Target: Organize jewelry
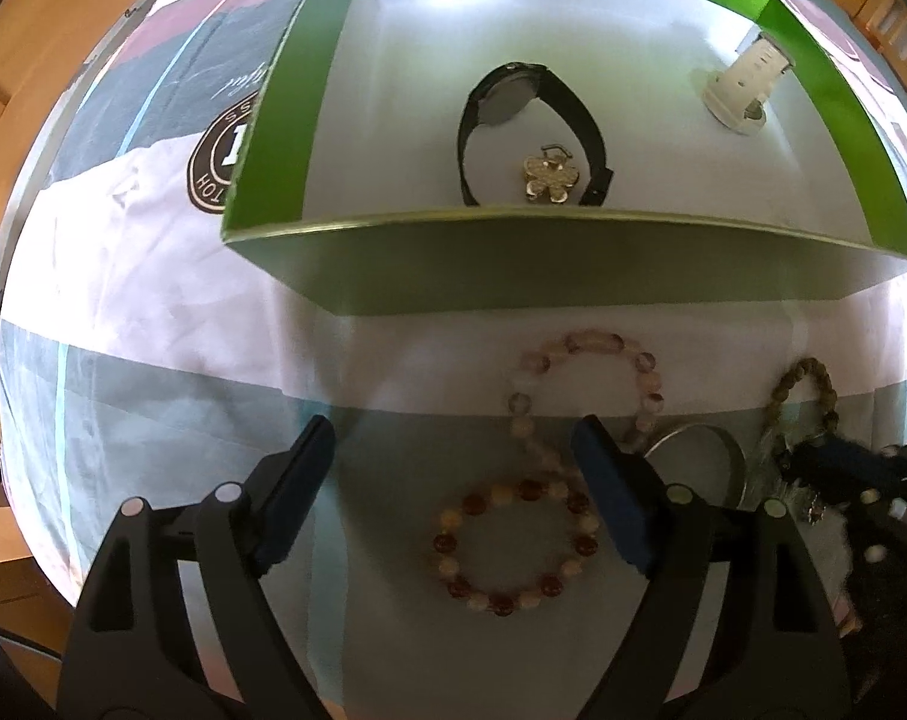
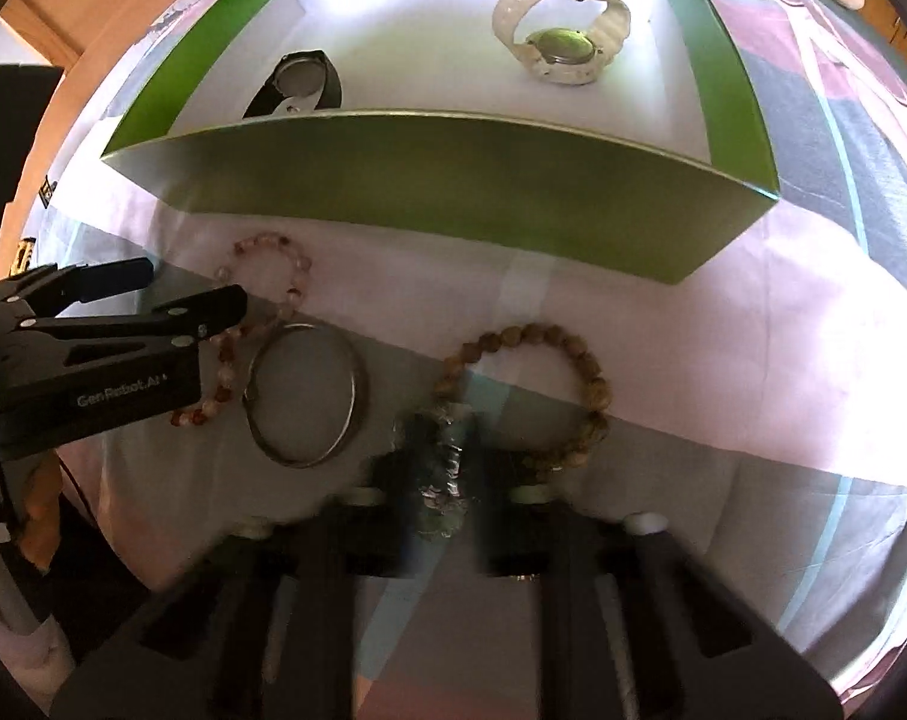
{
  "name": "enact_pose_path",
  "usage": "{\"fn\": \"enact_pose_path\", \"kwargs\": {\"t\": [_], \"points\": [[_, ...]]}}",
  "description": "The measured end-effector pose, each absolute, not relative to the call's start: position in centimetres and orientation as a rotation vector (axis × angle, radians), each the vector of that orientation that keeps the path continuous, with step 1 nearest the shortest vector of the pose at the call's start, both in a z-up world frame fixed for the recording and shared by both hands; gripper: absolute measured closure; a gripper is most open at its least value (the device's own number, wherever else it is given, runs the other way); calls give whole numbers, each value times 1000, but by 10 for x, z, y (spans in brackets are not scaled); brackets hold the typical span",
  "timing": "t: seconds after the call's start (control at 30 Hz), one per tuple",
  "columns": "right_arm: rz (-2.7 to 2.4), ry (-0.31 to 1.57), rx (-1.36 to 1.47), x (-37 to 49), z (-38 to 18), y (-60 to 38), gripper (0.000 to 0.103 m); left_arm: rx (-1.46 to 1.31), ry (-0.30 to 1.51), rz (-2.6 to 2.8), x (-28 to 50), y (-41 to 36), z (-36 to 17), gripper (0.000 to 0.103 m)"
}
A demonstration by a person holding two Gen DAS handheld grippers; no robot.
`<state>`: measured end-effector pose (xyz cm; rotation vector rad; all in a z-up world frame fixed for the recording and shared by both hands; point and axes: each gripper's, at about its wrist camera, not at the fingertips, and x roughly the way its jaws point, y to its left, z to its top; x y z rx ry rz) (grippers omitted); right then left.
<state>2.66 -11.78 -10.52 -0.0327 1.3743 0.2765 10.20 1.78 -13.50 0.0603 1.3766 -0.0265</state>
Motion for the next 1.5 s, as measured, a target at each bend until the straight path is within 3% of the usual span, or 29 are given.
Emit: {"fn": "enact_pose_path", "kwargs": {"t": [0.3,0.77,0.83,0.9,0.93,1.33,1.4,1.5], "points": [[231,1228,81,30,-65,-149,96,49,1378,-22,97,14,-126,18],[-23,1234,150,61,-88,-228,95,47,1375,-19,100,11,-131,15],[-61,1232,152,62,-86,-235,84,47,1376,-20,100,12,-131,15],[-67,1210,174,62,-82,-239,62,47,1376,-22,99,12,-131,15],[-73,1201,177,61,-80,-240,60,47,1375,-24,99,11,-131,15],[-41,1320,186,69,-110,-240,59,78,1356,-29,97,-3,-133,11],[-36,1321,171,71,-111,-237,51,80,1352,-26,97,-5,-133,11],[-31,1320,144,70,-112,-233,50,76,1346,-18,97,-9,-134,11]]}}
